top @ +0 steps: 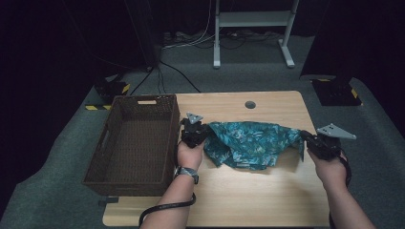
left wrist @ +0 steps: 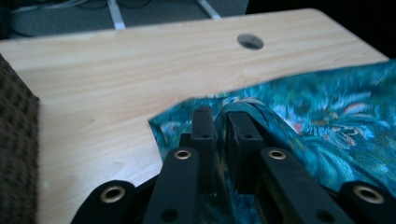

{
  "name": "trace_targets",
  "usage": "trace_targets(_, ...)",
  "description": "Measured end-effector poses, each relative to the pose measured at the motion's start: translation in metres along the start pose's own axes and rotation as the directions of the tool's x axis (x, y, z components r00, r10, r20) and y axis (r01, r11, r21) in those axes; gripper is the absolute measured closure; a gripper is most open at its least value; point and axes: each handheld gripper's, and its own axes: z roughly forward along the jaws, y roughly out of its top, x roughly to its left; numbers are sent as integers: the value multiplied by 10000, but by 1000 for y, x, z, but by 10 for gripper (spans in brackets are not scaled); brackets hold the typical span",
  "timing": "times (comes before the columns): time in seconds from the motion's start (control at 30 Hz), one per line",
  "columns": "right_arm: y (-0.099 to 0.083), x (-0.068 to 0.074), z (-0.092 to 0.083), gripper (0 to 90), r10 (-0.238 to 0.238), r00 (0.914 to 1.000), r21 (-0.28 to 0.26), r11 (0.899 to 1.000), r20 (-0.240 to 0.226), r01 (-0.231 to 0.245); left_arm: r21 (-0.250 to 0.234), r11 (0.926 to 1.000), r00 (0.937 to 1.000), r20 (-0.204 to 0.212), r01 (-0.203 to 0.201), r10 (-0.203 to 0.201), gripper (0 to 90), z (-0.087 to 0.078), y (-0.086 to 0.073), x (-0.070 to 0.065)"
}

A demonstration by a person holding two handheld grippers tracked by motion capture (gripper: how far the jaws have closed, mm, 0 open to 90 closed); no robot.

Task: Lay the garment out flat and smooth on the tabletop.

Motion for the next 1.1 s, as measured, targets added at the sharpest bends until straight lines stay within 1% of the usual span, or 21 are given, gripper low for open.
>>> trace_targets(0.13, -8, -9, 20, 875, 169, 9997, 457, 9988, 175, -177, 427, 9991, 9999, -103, -8, 13, 820, 17, -13, -1)
trace_targets(0.23, -17, -13, 34, 872, 194, 9995, 894, 9958, 266, -217, 702, 9975, 9997, -191, -123, 137, 807, 27, -23, -2)
trace_targets(0.37, -31, -17, 50, 859, 274, 9989, 1397, 9897, 384, -325, 931, 9957, 9996, -271, -9, 35, 746, 35, -34, -2)
trace_targets(0.43, -35, -17, 52, 831, 380, 9985, 1464, 9883, 388, -433, 1010, 9948, 9994, -322, -120, 153, 684, 37, -38, -2)
trace_targets(0.47, -37, -16, 53, 807, 371, 9987, 1442, 9887, 356, -419, 1017, 9948, 9993, -347, -108, 144, 649, 37, -40, -2)
trace_targets(0.53, -39, -13, 50, 744, 434, 9986, 1308, 9903, 291, -469, 992, 9950, 9993, -324, -128, 160, 581, 34, -42, -1)
trace_targets(0.57, -39, -11, 47, 716, 340, 9992, 1183, 9923, 232, -365, 967, 9951, 9993, -316, -191, 223, 549, 31, -43, -1)
trace_targets(0.67, -38, -2, 35, 639, 269, 9996, 889, 9956, 123, -279, 961, 9946, 9985, -341, -398, 432, 469, 25, -47, -3)
trace_targets(0.73, -40, 3, 29, 607, 250, 9997, 776, 9967, 55, -253, 968, 9948, 9991, -243, -324, 349, 447, 20, -52, -3)
trace_targets(0.8, -44, 9, 22, 589, 303, 9995, 735, 9968, -34, -300, 1003, 9942, 9989, -197, -395, 417, 436, 17, -57, -5)
trace_targets(0.87, -50, 17, 15, 567, 332, 9993, 725, 9969, -144, -321, 1039, 9939, 9992, -87, -367, 378, 406, 14, -62, -7)
trace_targets(0.97, -59, 29, 8, 548, 407, 9985, 768, 9963, -358, -378, 1131, 9933, 9997, 101, -224, 214, 358, 12, -69, -11)
trace_targets(1.1, -64, 44, 5, 525, 411, 9966, 925, 9951, -716, -344, 1240, 9913, 9989, 252, -432, 404, 335, 13, -75, -20)
